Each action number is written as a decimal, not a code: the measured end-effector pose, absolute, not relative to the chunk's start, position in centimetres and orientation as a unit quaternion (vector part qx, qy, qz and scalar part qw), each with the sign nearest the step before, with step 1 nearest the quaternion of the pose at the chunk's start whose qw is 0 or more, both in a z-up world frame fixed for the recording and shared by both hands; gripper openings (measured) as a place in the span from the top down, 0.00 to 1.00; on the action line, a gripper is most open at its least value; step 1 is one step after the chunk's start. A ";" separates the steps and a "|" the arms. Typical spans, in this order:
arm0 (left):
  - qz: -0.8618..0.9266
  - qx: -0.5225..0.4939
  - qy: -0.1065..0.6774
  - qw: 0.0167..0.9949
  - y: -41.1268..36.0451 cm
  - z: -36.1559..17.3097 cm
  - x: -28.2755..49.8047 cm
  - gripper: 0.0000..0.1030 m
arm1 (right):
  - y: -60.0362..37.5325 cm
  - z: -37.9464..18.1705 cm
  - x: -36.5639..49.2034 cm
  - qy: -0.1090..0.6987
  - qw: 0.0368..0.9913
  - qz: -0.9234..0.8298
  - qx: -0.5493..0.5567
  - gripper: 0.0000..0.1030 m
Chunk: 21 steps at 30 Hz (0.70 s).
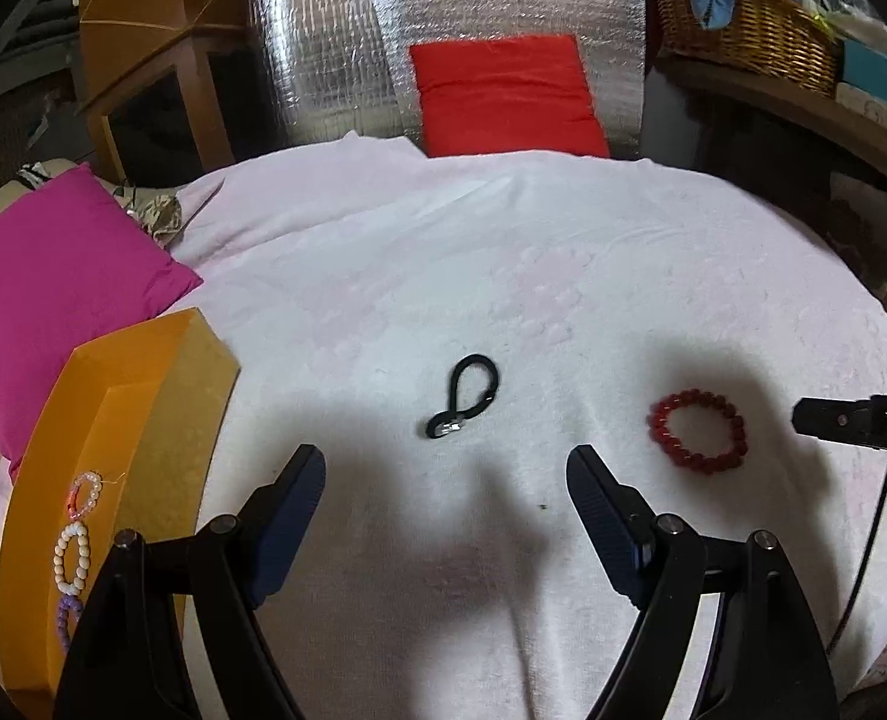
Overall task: Organize jewelry
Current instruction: 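Grasp the black clasp hair tie with the left gripper while the right grasps the red bead bracelet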
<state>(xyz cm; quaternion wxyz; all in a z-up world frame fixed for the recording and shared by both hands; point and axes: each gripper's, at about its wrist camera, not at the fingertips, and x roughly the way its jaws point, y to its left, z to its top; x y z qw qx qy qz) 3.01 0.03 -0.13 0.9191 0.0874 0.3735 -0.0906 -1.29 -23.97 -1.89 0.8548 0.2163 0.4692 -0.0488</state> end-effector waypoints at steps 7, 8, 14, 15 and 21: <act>-0.075 0.059 0.409 0.908 2.5 -1.5 5.3 0.20 | -23.5 -3.8 0.1 0.477 0.851 -0.043 0.217 0.69; -0.073 0.056 0.412 0.907 2.7 -1.6 5.6 0.20 | -23.2 -4.0 0.4 0.477 0.852 -0.040 0.211 0.69; -0.084 0.052 0.421 0.902 2.9 -2.1 6.5 0.20 | -20.9 -4.8 1.5 0.472 0.866 -0.041 0.161 0.69; -0.088 0.050 0.422 0.901 2.8 -2.1 6.6 0.20 | -20.7 -4.9 1.7 0.469 0.869 -0.045 0.150 0.69; -0.101 0.039 0.430 0.896 2.1 -2.6 7.6 0.20 | -19.0 -5.5 2.2 0.442 0.893 -0.067 0.054 0.88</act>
